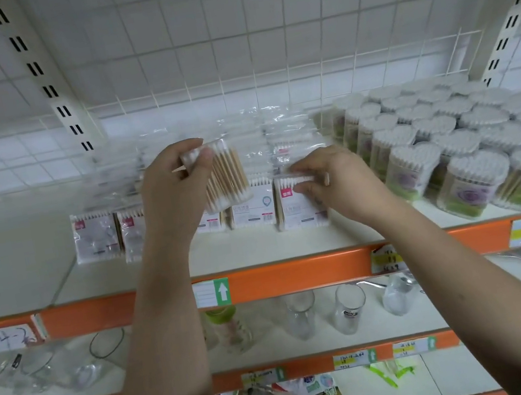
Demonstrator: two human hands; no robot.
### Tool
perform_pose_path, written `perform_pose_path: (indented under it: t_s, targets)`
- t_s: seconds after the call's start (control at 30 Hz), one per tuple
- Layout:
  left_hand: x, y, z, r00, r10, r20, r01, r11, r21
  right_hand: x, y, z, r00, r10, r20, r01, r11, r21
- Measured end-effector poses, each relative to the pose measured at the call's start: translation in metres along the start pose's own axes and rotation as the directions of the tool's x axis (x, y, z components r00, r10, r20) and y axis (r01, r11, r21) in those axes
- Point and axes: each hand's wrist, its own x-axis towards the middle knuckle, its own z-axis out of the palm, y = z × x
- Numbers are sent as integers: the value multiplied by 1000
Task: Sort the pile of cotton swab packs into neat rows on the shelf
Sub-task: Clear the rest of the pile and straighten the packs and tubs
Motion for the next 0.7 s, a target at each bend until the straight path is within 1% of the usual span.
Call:
perform_pose_path:
  t_s: [0.07, 0.17, 0.27, 0.33, 0.4, 0.47, 0.57, 0.63, 0.7]
  targets:
    - [-4, 4, 5, 1000, 19, -14, -19, 1000, 3, -5, 7, -6, 998, 14, -66, -14, 1000, 9]
    - [-13, 15, 19, 998, 48, -33, -49, 999, -3, -20, 18, -26, 979, 80, -186, -60, 992, 110]
    - [-27, 30, 40, 998, 56, -25, -57, 997, -55, -38, 34, -49, 959, 179, -218, -128, 965, 231]
    - [-38, 40, 55, 998, 57, 4, -56, 994, -95, -51, 44, -64, 950, 214, -226, -138, 940, 312]
    - [-48, 50, 72, 996, 56, 62, -47, 989, -139, -63, 49, -76, 949, 233, -215, -128, 902, 411]
    - [-58, 59, 88, 986, 58, 156, -25, 978, -205, -74, 49, -85, 962, 219, -165, -105, 850, 515]
    - [-72, 66, 109, 945, 90, 314, 7, 956, -293, -87, 53, -95, 990, 129, -58, -67, 788, 613]
    - [-79, 66, 120, 911, 104, 398, 39, 941, -336, -94, 56, -101, 997, 74, -32, -37, 768, 639]
    - [-84, 63, 129, 885, 121, 449, 76, 915, -396, -101, 58, -106, 999, 28, -19, -7, 733, 680]
